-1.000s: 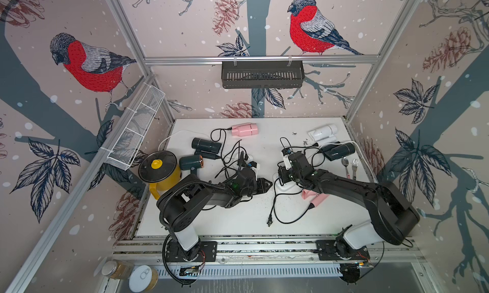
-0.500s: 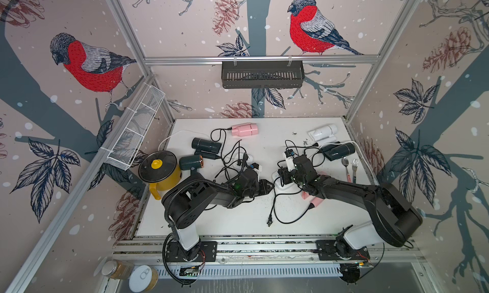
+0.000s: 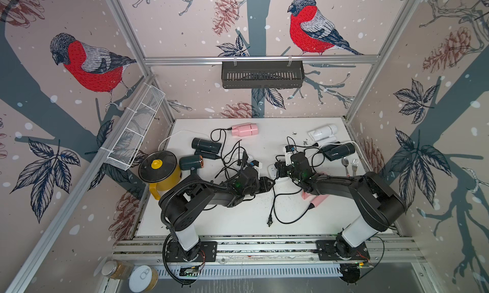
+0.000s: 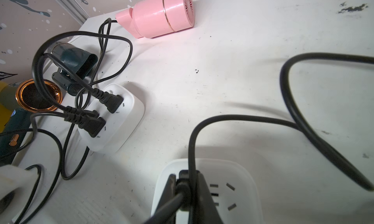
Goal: Charge the blow dryers
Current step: Insert the plug into the socket.
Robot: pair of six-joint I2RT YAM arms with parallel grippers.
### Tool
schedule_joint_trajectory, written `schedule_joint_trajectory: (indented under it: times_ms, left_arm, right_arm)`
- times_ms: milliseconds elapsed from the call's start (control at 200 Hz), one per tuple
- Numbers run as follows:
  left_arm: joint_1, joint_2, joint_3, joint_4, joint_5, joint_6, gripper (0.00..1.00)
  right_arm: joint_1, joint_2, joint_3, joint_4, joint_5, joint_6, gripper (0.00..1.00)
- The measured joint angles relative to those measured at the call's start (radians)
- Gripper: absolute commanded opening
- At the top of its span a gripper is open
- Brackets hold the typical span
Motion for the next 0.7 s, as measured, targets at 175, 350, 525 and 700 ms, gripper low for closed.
schedule_joint_trajectory:
  times_ms: [175, 350, 525, 700]
  left_arm:
    - [0.007, -0.023, -0.019, -0.015, -0.022, -0.004, 0.31]
    - [0.014, -0.034, -0.026, -0.014, -0.032, -0.004, 0.31]
    - [0.015, -0.043, -0.033, -0.015, -0.033, -0.004, 0.31]
    - [0.029, -0.068, -0.048, -0.016, -0.033, 0.002, 0.35]
  right_arm:
    - [0.0, -0.034, 0.027, -0.041, -0.014, -0.024, 0.03]
    - [-0.002, -0.043, 0.032, -0.08, -0.037, -0.031, 0.03]
    - [-0.007, -0.026, 0.036, -0.095, -0.049, -0.034, 0.03]
    - [-0.01, 0.006, 0.039, -0.097, -0.064, -0.029, 0.03]
